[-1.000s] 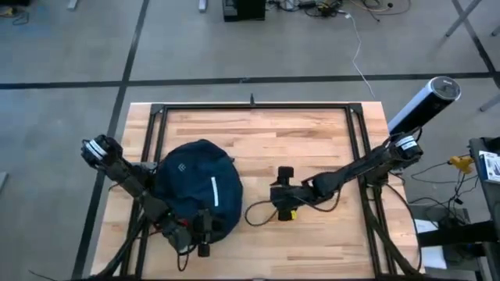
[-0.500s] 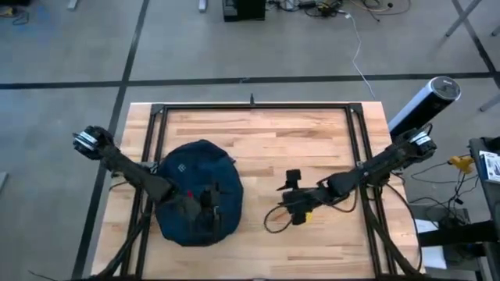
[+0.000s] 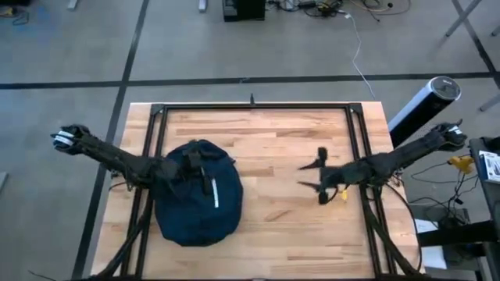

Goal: Unpack backpack
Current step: Return to Home Position

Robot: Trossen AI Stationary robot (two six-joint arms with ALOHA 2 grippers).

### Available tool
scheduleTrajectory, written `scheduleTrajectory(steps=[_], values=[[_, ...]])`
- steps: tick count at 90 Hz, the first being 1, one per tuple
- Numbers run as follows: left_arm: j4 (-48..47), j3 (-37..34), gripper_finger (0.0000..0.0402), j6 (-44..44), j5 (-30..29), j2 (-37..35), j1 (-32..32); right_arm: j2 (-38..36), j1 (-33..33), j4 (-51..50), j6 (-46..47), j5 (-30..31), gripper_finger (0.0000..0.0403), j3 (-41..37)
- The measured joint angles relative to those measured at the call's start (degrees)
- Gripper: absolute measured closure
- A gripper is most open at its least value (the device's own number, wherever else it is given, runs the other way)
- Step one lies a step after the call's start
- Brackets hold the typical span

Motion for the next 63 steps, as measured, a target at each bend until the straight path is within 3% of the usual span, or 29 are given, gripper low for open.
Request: scheduleTrajectory(steps=[9, 25, 42, 52, 63], values=[[1.5, -2.9, 0.0212, -0.8, 2.9, -3.6, 4.6, -7.6, -3.3, -0.2, -0.4, -2.2, 0.0224, -2.5], [1.2, -6.4, 0.025, 0.9, 5.8, -8.6, 8.9, -18.0, -9.6, -0.4, 1.2, -12.2, 0.0279, -6.9], [-5.1, -9.6, 0.0303, 3.3, 7.1, -18.2, 9.3, -24.0, -11.5, -0.6, 2.3, -12.6, 0.0377, -11.5], [-10.9, -10.3, 0.034, 1.8, 9.3, -23.1, 12.8, -25.5, -11.5, -0.7, 2.5, -12.6, 0.0395, -12.7], [-12.6, -10.3, 0.038, 1.0, 20.3, -26.8, 19.9, -26.9, -11.5, -0.7, 1.8, -12.5, 0.0393, -12.8]])
